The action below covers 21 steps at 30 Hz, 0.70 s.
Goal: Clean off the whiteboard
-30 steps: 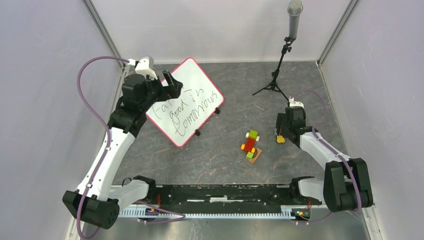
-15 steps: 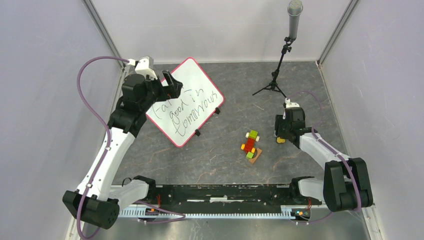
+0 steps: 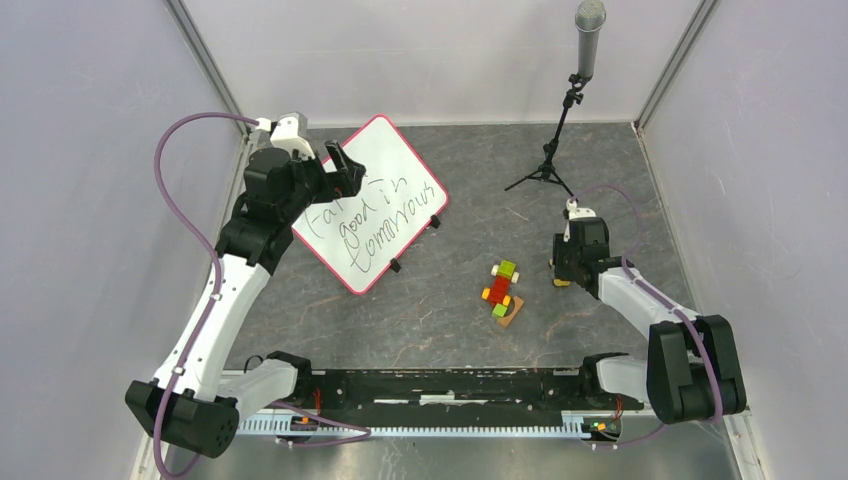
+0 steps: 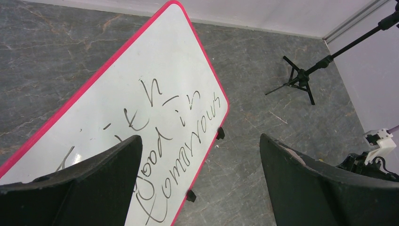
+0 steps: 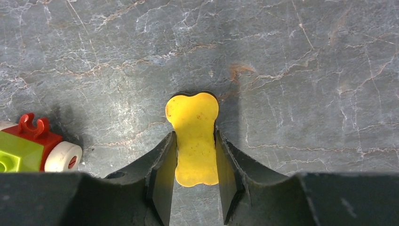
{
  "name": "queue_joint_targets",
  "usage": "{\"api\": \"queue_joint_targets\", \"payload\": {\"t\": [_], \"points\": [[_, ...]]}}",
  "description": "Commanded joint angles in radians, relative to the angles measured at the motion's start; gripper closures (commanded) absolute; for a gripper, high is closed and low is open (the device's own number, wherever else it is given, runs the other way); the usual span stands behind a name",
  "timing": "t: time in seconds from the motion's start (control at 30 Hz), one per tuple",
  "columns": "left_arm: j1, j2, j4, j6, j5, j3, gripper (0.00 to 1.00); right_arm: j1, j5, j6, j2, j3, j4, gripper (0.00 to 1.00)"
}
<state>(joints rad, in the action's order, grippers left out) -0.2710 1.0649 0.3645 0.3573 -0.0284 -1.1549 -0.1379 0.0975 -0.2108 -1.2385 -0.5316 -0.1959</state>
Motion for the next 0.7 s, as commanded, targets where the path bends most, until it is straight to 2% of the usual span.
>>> {"api": "queue_joint_targets", "payload": {"t": [0.0,0.37,0.53,0.67], "points": [[-0.005,0.002,-0.029,-0.017,-0.001,-0.012,0.0,-0.021,0.014,0.018,-0.004,0.001,0.035,0.59],[-0.005,0.014,-0.029,-0.017,-0.002,-0.012,0.0,-0.07,0.032,0.017,0.005,-0.033,0.037,0.65],[-0.005,0.022,-0.029,-0.02,0.004,-0.012,0.0,-0.159,0.02,-0.027,0.021,-0.113,0.082,0.65],[-0.005,0.031,-0.024,-0.033,0.025,-0.012,0.0,-0.26,0.024,-0.078,-0.052,-0.205,0.183,0.66]]}}
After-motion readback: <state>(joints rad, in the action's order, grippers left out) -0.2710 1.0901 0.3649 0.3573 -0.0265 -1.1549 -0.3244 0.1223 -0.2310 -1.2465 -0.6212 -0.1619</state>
